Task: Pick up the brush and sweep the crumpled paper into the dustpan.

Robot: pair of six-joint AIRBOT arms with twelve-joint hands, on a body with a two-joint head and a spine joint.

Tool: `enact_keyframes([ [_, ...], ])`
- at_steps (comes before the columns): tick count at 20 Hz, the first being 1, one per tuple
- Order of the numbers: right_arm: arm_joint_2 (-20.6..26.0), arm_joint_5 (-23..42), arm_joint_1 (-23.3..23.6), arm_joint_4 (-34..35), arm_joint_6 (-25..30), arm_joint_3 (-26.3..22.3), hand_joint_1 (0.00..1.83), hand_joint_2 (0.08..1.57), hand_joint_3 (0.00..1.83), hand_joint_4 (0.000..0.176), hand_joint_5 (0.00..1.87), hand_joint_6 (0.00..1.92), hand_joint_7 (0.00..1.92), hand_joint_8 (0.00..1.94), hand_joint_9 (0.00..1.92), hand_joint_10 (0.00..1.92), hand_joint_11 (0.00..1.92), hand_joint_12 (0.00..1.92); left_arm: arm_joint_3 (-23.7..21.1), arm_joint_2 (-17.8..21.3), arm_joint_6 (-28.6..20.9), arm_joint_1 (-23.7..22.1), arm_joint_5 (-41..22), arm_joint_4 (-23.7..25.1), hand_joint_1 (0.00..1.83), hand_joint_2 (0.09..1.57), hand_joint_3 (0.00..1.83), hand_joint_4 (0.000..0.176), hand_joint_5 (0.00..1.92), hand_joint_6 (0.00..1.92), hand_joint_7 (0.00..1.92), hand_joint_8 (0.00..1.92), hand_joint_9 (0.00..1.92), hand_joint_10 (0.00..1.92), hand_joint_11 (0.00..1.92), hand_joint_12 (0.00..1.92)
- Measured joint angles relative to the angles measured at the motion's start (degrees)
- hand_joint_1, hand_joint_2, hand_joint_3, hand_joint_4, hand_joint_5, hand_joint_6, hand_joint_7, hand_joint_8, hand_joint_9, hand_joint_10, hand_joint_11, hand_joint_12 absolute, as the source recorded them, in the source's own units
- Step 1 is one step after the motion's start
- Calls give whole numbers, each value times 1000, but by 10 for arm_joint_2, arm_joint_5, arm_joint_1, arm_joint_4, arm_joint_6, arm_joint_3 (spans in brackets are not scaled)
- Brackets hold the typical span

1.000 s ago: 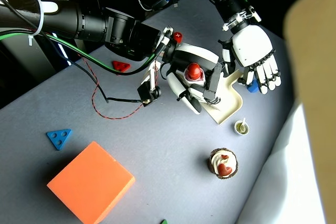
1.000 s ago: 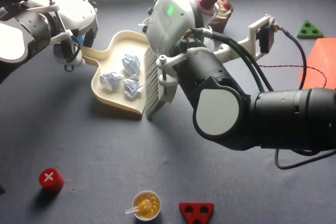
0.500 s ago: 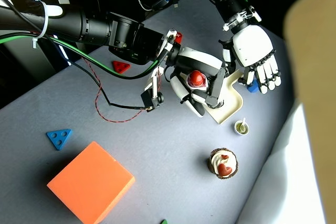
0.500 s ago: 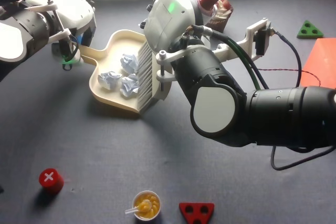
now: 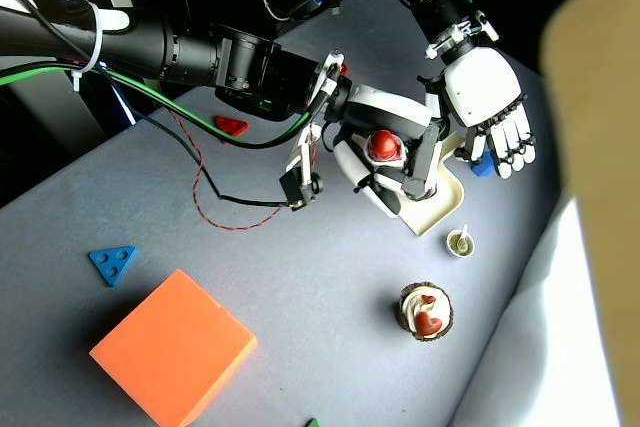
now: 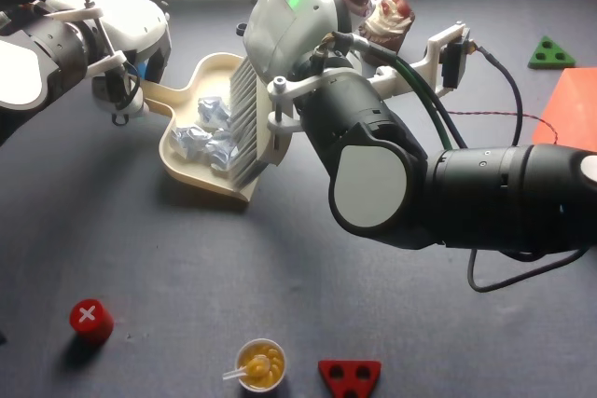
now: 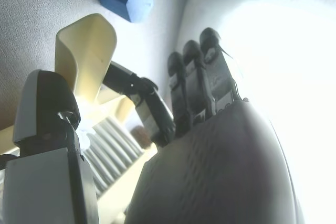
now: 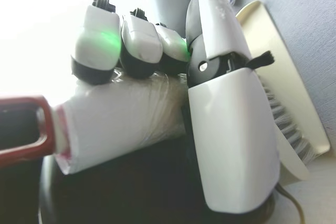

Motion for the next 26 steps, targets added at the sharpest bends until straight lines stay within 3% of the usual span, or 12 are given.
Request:
enact_keyframes([
  [7,0,-18,4,-5,26,4,1519,1229,1,176,1004,1921,1256,1941,1402,1921,1527,1921,0,0,0,0,0,0,1126,1091,1,0,1036,886,284,2,193,1,151,13],
  [21,15,-22,19,-35,27,1,1552,1222,0,176,984,1921,1247,1941,1396,1921,1550,1921,0,0,0,-1,0,0,1102,1092,0,0,1035,889,284,2,179,3,144,10],
  [23,15,-21,19,-38,26,-3,1539,1223,0,176,1006,1921,1273,1941,1411,1921,1554,1921,0,0,0,-1,0,0,1095,1093,0,14,1032,895,290,2,184,1,152,13],
  [26,15,-21,19,-41,26,-3,1542,1220,0,176,1008,1921,1267,1941,1405,1921,1545,1921,0,0,0,-1,0,0,1109,1096,1,0,1026,903,271,4,170,4,145,10],
])
